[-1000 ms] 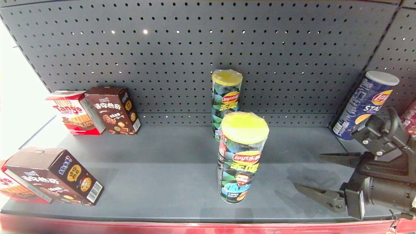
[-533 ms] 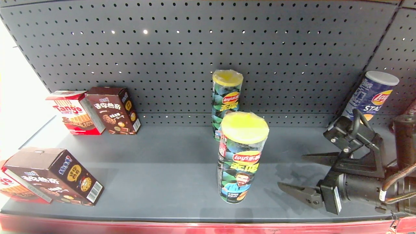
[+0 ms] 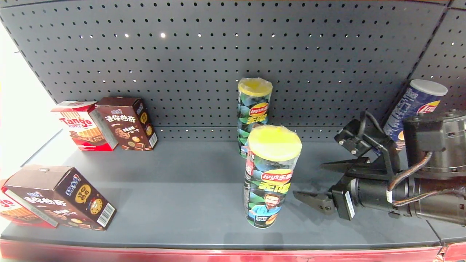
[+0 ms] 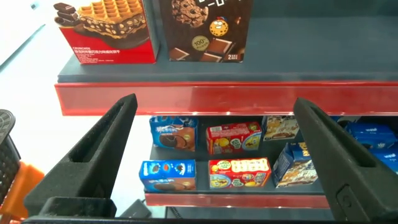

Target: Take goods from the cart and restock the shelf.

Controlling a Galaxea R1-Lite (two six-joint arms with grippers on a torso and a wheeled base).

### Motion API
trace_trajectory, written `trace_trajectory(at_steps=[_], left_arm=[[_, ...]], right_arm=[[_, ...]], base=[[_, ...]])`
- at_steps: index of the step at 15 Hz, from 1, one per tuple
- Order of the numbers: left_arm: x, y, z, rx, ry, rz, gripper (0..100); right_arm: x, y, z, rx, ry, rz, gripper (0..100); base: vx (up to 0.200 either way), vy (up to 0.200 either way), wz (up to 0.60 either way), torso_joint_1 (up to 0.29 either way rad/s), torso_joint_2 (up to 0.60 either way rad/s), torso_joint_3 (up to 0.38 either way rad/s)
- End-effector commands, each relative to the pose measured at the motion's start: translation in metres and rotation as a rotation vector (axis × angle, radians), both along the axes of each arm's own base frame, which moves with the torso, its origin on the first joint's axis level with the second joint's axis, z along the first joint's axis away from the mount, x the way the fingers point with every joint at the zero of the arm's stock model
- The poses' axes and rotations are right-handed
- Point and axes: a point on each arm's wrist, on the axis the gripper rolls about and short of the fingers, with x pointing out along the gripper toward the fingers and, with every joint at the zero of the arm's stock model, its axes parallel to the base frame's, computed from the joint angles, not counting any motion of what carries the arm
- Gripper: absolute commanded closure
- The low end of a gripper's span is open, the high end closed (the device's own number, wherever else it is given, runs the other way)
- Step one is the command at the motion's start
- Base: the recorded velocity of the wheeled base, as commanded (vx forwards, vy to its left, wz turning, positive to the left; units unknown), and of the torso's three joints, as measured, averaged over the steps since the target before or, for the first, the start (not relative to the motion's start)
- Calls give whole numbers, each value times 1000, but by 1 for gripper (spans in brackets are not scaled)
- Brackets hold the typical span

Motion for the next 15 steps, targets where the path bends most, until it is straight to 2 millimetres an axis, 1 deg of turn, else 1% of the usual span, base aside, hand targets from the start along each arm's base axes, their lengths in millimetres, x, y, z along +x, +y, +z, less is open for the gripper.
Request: trace_trajectory(at_steps=[1,11,15], left_arm=[[0,0,0,1,1,0,0],[0,0,0,0,1,0,0],[0,0,0,0,1,0,0]], right_arm=[[7,6,-4,-11,13,4,0],[10,17,-7,-15,14,32,0],[8,16,-7,-13,11,33,0]], base=[[0,0,0,0,0,0],[0,0,0,0,0,0],[0,0,0,0,0,0]])
